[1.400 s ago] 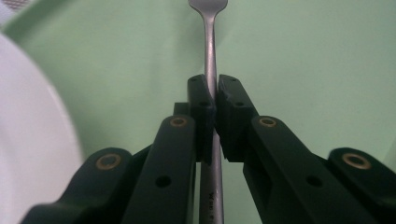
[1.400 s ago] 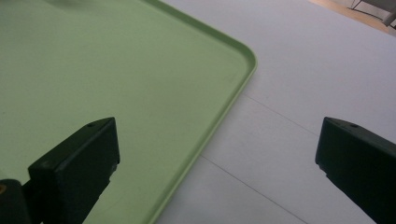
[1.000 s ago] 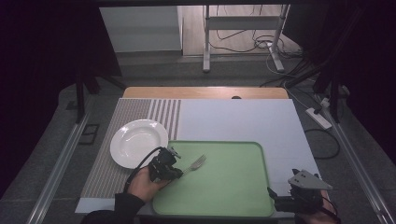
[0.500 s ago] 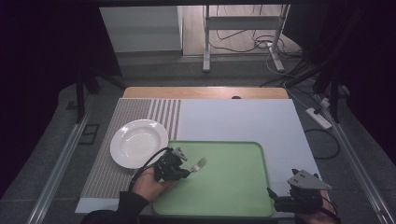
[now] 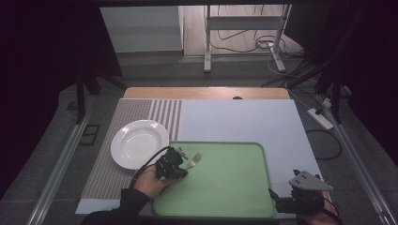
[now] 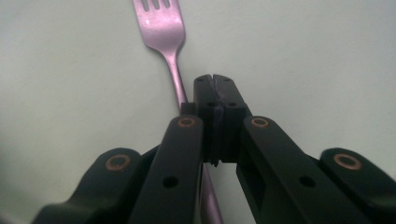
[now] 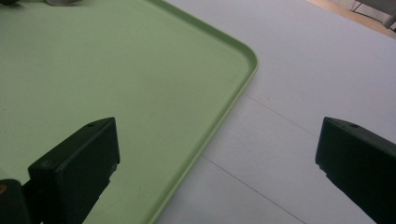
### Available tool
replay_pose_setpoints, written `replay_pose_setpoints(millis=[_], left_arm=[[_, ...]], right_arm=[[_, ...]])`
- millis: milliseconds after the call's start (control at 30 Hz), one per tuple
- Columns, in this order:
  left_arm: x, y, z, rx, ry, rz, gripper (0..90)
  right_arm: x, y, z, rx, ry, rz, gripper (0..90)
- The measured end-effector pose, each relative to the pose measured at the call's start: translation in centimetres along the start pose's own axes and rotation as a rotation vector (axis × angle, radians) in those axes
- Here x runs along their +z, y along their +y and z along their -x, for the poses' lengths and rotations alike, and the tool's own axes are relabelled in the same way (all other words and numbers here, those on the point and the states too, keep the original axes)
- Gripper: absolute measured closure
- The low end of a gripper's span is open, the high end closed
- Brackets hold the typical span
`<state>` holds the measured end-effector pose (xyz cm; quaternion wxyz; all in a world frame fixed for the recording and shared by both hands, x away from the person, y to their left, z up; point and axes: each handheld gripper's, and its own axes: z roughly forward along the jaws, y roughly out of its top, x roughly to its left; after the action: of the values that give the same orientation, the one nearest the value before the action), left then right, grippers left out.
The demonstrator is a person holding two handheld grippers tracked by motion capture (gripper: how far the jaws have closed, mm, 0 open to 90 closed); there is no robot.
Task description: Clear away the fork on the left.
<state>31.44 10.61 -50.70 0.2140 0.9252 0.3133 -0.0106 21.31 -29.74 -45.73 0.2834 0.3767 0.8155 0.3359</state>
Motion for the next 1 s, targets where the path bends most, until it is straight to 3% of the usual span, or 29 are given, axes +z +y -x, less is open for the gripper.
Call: replay_pose_setpoints(millis=[300, 733, 867, 933, 1000], left_arm=[[-0.7, -1.3, -2.0, -0.085, 0.024, 0.018, 88.9], [-1.3, -2.4, -3.7, -0.15, 0.034, 0.014, 88.4], [-1.6, -2.3, -3.5, -0.15, 0.014, 0.048, 85.5], [-2.2, -2.2, -3.3, -0.141, 0.001, 0.093, 78.7], [-2.3, -2.2, -3.2, -0.144, -0.003, 0.107, 74.7]], right_arm=[[0.0, 0.0, 0.0, -0.001, 0.001, 0.0, 0.0], [0.0, 0.0, 0.0, -0.001, 0.002, -0.001, 0.0], [0.0, 0.0, 0.0, -0.003, 0.002, -0.001, 0.0], [0.0, 0.0, 0.0, 0.0, 0.001, 0.0, 0.0], [0.0, 0.0, 0.0, 0.0, 0.001, 0.0, 0.0]])
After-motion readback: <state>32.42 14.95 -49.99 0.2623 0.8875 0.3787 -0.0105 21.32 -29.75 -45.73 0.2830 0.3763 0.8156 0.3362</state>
